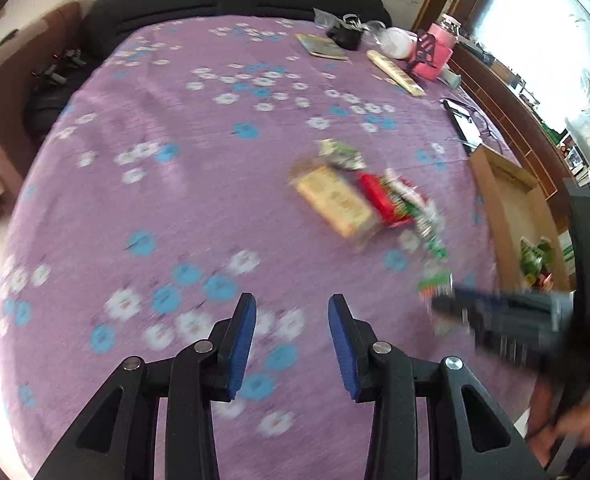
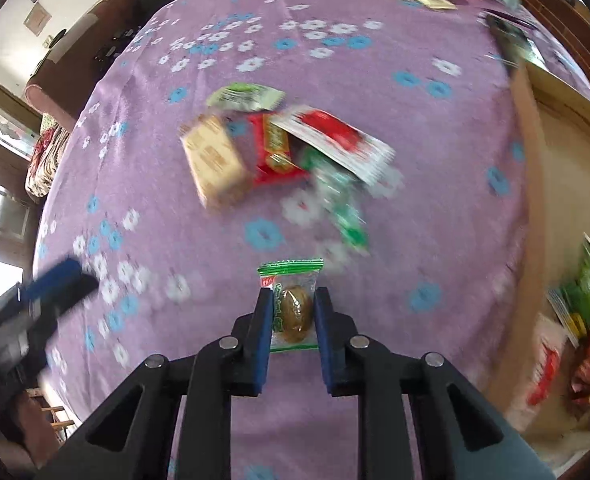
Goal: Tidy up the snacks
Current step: 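Grasp a clear kiwi-fruit packet with the right gripper while the left grasps a cream biscuit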
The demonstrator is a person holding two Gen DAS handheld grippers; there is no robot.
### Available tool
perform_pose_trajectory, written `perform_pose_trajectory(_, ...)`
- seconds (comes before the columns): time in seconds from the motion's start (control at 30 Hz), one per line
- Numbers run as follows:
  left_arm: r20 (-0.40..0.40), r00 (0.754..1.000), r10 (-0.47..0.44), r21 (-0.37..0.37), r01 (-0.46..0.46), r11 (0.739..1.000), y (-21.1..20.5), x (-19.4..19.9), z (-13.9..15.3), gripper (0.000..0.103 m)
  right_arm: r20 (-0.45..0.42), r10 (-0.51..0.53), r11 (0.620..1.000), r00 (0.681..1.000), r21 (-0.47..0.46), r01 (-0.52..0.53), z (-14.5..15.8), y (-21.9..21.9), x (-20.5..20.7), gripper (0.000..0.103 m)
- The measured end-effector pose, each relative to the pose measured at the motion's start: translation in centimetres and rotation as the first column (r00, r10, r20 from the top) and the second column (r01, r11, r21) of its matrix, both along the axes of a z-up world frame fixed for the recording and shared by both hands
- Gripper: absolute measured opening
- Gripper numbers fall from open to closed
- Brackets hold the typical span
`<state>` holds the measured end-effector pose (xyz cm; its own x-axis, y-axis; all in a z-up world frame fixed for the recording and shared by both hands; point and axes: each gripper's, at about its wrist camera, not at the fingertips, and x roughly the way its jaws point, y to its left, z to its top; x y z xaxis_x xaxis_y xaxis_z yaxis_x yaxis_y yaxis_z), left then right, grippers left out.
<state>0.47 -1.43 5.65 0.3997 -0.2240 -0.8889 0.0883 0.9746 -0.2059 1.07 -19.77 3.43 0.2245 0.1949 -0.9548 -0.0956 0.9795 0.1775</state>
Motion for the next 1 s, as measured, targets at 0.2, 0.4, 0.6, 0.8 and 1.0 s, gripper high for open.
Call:
perform_pose_trajectory(0.2, -0.095, 0.994, 0.059, -0.057, -0.065, 0.996, -2.3, 5.1, -1.3, 0.042, 0.033, 0.012, 1.0, 0.999, -0.021, -0.011, 1.3, -2.6, -2.2, 0.02)
perform_pose_trajectory(0.4, -0.153, 0.981, 0.122, -0.003, -0.124, 0.992, -4.2, 9.3, -2.8, 0.045, 0.063, 0.027, 1.0, 0.998, 0.007, -0.028, 2.3, -5.0, -3.7, 0.02)
perform_pose_trajectory(0.6, -0.154, 0.977, 0.145, 0.028, -0.143, 0.989, -5.1, 11.3, -3.7, 0.052, 0.092, 0.023, 1.0, 0.995, 0.014, -0.024, 3.0, -6.0, -3.8, 0.02)
perform_pose_trajectory(0.8, -0.109, 0.989, 0.101, 0.042, -0.097, 0.994, -4.6, 9.8, -3.7, 0.044, 0.097, 0.041, 0.999, 0.994, 0.023, -0.044, 3.1, -5.7, -3.4, 0.02)
perform_pose_trajectory(1.0, -0.061, 0.997, 0.041, 0.091, -0.035, 0.995, -3.8, 3.5, -3.8, 0.042, 0.092, 0.08, 0.996, 0.992, 0.028, -0.083, 2.8, -4.5, -3.2, 0.02)
